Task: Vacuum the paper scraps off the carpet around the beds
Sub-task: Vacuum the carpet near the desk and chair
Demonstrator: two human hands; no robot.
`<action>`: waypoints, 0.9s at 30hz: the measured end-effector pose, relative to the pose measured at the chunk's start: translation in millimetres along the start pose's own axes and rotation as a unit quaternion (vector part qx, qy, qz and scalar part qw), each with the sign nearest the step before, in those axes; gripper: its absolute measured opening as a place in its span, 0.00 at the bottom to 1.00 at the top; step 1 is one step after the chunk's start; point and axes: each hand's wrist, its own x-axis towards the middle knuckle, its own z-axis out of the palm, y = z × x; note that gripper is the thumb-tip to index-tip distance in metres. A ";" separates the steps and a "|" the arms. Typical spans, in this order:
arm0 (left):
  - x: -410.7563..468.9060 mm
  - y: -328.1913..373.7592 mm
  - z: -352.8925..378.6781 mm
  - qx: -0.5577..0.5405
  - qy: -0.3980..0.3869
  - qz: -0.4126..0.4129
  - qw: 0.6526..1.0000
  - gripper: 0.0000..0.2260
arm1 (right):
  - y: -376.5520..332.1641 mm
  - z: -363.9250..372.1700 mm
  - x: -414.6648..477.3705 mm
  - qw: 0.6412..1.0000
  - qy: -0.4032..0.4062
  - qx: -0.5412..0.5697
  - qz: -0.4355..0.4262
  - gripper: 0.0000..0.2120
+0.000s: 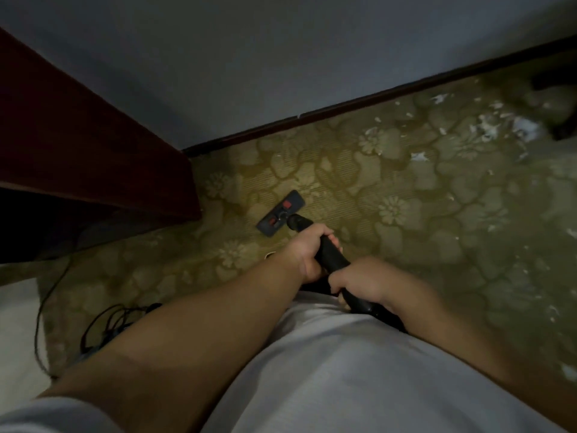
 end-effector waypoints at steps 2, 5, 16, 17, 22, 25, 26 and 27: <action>-1.3 -5.4 23.2 0.025 -0.020 -0.008 0.999 0.12 | 13.3 -12.9 -7.2 0.999 0.014 0.035 0.014 0.09; -1.3 -13.9 47.2 0.045 -0.043 -0.026 0.998 0.12 | 29.0 -23.8 -16.2 0.997 0.048 0.054 0.024 0.09; 13.4 24.8 75.0 0.148 -0.052 -0.056 0.986 0.14 | -0.9 -28.4 -18.6 0.977 0.101 0.174 0.071 0.06; 14.6 37.8 71.6 0.164 -0.043 -0.057 0.984 0.13 | -12.7 -25.2 -13.9 0.974 0.099 0.191 0.075 0.06; 18.8 123.9 37.4 0.200 -0.009 -0.047 0.979 0.12 | -97.2 -11.4 8.6 0.973 0.057 0.216 0.060 0.10; 16.5 169.2 18.9 0.215 -0.028 -0.025 0.976 0.14 | -143.1 -5.1 17.3 0.970 0.058 0.232 0.037 0.11; 15.7 178.8 13.6 0.228 -0.038 -0.021 0.973 0.15 | -153.2 -2.7 19.5 0.970 0.061 0.232 0.035 0.10; 14.7 185.8 8.7 0.240 -0.045 -0.018 0.970 0.17 | -160.9 -0.1 20.9 0.969 0.060 0.236 0.034 0.09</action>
